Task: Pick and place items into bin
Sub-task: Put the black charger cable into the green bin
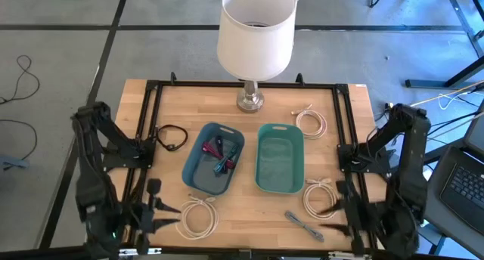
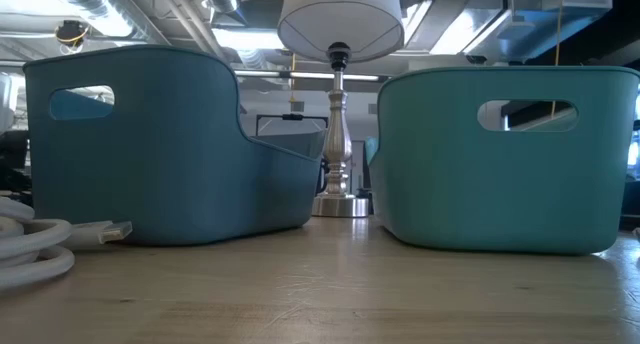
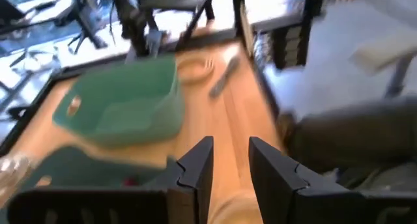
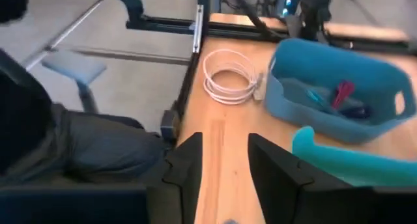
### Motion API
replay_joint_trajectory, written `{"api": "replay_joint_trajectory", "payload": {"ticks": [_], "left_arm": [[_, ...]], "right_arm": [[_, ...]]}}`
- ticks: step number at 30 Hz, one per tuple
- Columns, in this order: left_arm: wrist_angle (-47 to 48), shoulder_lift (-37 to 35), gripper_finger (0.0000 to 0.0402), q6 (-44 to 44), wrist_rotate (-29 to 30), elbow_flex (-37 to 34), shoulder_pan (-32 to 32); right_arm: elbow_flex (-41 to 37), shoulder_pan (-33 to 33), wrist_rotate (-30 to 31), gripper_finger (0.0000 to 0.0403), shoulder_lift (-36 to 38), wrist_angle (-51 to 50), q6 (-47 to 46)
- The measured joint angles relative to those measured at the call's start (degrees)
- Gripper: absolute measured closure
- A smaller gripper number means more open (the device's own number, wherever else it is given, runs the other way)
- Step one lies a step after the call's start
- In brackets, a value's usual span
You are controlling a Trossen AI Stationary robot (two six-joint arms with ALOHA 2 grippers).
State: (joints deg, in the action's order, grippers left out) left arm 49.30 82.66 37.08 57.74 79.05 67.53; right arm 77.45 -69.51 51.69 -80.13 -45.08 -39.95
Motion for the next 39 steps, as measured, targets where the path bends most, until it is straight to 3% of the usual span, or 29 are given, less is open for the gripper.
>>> {"api": "replay_joint_trajectory", "payload": {"ticks": [2, 5, 8, 9, 11, 13, 18, 26, 33, 39], "left_arm": [[6.2, 2.2, 0.0311, 5.2, 0.1, 0.0, -0.2], [21.4, 3.0, 0.0311, 19.5, -0.7, 0.0, -1.8], [40.4, 2.1, 0.0311, 36.3, -9.1, 0.0, -4.2], [41.7, 1.3, 0.0311, 39.1, -12.2, -0.4, -5.2], [38.7, -2.7, 0.0311, 32.6, -13.7, -2.9, -7.4], [39.6, -6.5, 0.0313, 31.1, -12.8, -3.0, -9.1], [40.5, -14.2, 0.0325, 23.0, -17.9, -5.1, -17.7], [40.9, -26.4, 0.0353, 9.0, -28.7, -11.9, -39.1], [39.7, -30.2, 0.0354, -3.2, -36.4, -21.4, -55.7], [25.6, -29.4, 0.0338, -14.9, -46.1, -32.0, -63.0]], "right_arm": [[0.0, 0.1, 2.6, 0.0291, -2.1, -1.4, -0.9], [0.0, 1.6, 5.2, 0.0303, -3.9, -9.9, -9.3], [0.0, 3.7, 6.0, 0.0308, -4.3, -19.7, -19.3], [0.0, 4.6, 6.3, 0.0308, -4.2, -21.9, -21.5], [0.0, 6.2, 7.0, 0.0308, -3.9, -25.1, -23.8], [0.0, 8.3, 7.2, 0.0306, -3.3, -26.1, -23.9], [0.0, 12.9, 6.1, 0.0301, -2.9, -25.6, -20.4], [0.0, 16.7, 2.7, 0.0301, -2.9, -25.5, -16.9], [0.0, 17.3, 2.3, 0.0301, -2.9, -25.5, -16.2], [0.0, 17.3, 2.3, 0.0301, -2.9, -25.0, -14.9]]}}
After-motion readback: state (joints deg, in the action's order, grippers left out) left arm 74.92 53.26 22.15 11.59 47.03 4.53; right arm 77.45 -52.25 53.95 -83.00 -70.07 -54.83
